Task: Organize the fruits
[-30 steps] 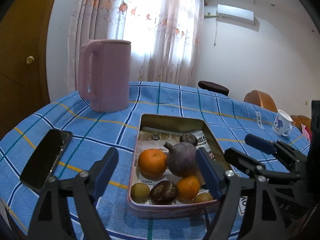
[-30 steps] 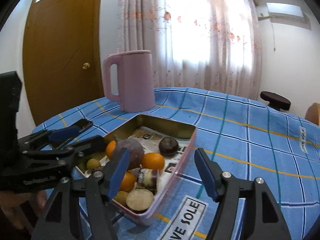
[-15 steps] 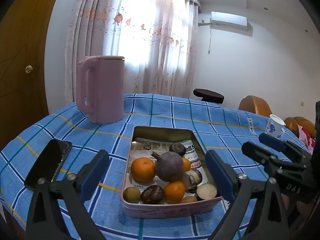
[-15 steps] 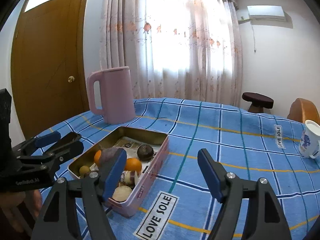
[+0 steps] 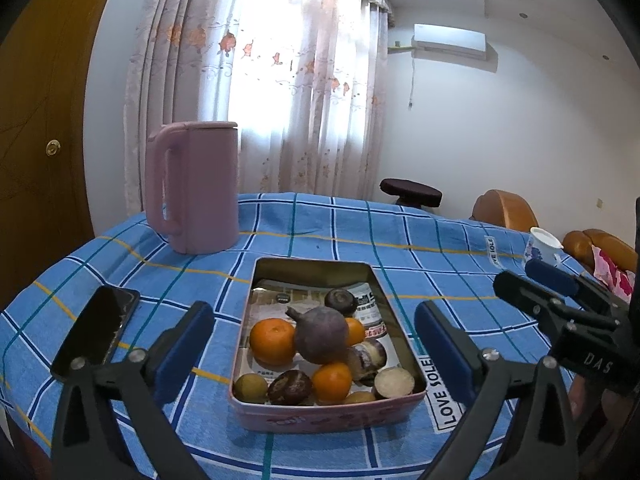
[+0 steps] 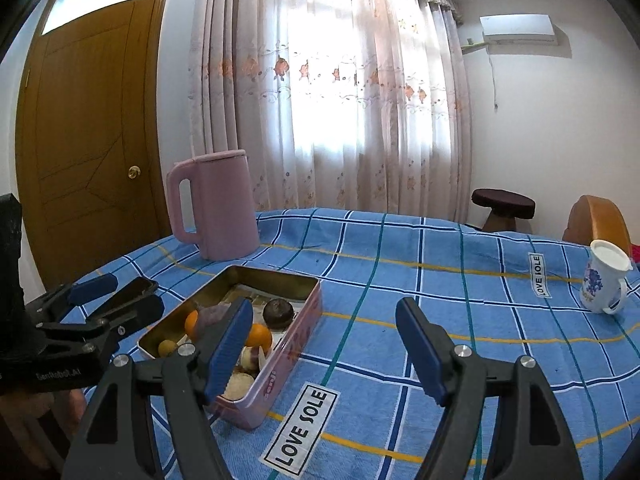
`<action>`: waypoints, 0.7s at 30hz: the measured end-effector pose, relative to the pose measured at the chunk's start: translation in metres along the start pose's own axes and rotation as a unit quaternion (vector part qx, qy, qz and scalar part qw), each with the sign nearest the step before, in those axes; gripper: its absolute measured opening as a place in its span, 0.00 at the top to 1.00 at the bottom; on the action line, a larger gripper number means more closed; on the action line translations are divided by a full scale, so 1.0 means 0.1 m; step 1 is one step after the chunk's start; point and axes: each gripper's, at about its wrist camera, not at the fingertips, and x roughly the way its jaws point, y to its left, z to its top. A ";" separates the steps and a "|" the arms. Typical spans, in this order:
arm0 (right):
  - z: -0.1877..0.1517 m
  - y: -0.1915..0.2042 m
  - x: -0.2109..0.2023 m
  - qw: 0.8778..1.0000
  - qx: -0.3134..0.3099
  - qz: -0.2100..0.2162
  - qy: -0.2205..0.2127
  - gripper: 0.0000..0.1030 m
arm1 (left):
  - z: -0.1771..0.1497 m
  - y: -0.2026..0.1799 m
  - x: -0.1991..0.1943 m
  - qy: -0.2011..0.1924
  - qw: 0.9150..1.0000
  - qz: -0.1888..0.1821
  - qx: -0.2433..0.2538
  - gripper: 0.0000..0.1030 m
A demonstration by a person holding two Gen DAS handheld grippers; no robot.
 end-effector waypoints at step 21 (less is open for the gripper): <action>-0.01 0.02 -0.05 1.000 -0.004 -0.001 -0.004 0.26 | -0.02 -0.06 0.00 0.004 1.000 0.003 0.008 0.00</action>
